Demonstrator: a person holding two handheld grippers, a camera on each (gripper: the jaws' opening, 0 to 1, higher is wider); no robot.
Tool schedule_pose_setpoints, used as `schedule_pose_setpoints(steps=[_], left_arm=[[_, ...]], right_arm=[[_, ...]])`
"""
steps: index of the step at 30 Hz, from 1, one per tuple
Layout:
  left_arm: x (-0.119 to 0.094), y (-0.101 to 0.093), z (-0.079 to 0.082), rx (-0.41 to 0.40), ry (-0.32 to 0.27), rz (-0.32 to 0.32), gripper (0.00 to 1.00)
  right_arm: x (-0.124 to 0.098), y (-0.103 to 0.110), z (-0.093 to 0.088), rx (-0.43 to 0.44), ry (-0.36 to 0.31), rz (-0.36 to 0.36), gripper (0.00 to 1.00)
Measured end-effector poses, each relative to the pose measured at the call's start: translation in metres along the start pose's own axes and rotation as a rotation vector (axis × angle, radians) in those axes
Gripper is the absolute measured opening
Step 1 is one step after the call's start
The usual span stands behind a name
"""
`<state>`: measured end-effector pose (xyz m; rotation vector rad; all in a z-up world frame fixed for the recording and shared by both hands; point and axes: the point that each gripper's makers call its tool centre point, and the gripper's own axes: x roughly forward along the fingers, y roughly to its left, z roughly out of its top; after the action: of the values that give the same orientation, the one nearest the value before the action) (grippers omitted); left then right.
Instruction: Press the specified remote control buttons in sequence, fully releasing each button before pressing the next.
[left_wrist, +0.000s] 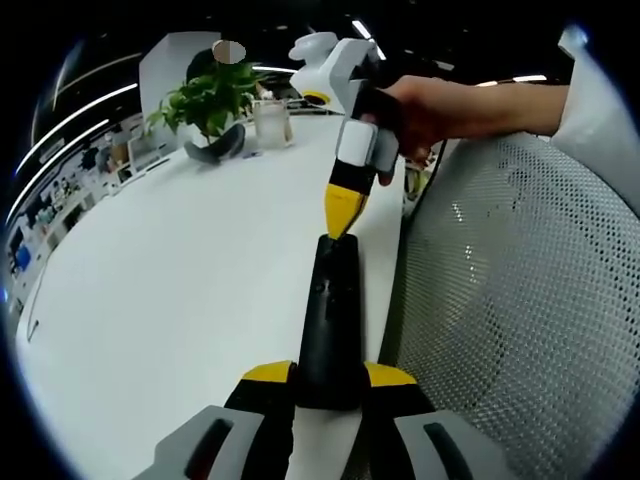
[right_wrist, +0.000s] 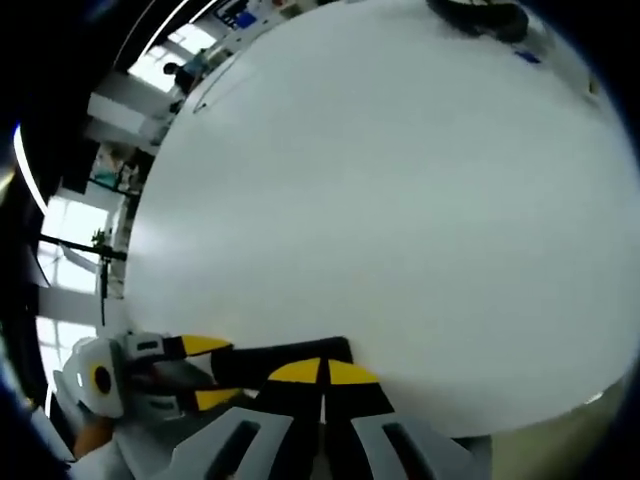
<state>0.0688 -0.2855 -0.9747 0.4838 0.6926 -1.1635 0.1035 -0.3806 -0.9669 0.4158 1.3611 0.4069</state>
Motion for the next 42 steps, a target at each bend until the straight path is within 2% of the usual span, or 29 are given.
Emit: schedule_pose_setpoints(steps=[7, 13, 25, 30, 36, 42], left_arm=[[0.000, 0.000, 0.000, -0.002, 0.001, 0.002, 0.25], [0.000, 0.001, 0.001, -0.004, 0.001, 0.004, 0.25], [0.000, 0.001, 0.001, -0.004, -0.002, 0.004, 0.25], [0.001, 0.001, 0.001, -0.004, -0.006, 0.003, 0.25], [0.001, 0.001, 0.001, -0.004, -0.006, 0.000, 0.24], [0.000, 0.001, 0.001, -0.002, -0.007, 0.002, 0.24]], right_arm=[[-0.001, 0.007, 0.002, -0.019, -0.017, 0.015, 0.00], [0.000, 0.012, -0.002, -0.035, 0.002, 0.033, 0.00], [0.003, 0.009, -0.004, -0.046, 0.022, 0.016, 0.00], [0.004, 0.011, -0.004, -0.117, 0.021, -0.015, 0.00], [0.005, 0.007, -0.001, -0.086, 0.005, -0.011, 0.00], [0.004, 0.008, 0.000, -0.105, -0.012, -0.016, 0.00]])
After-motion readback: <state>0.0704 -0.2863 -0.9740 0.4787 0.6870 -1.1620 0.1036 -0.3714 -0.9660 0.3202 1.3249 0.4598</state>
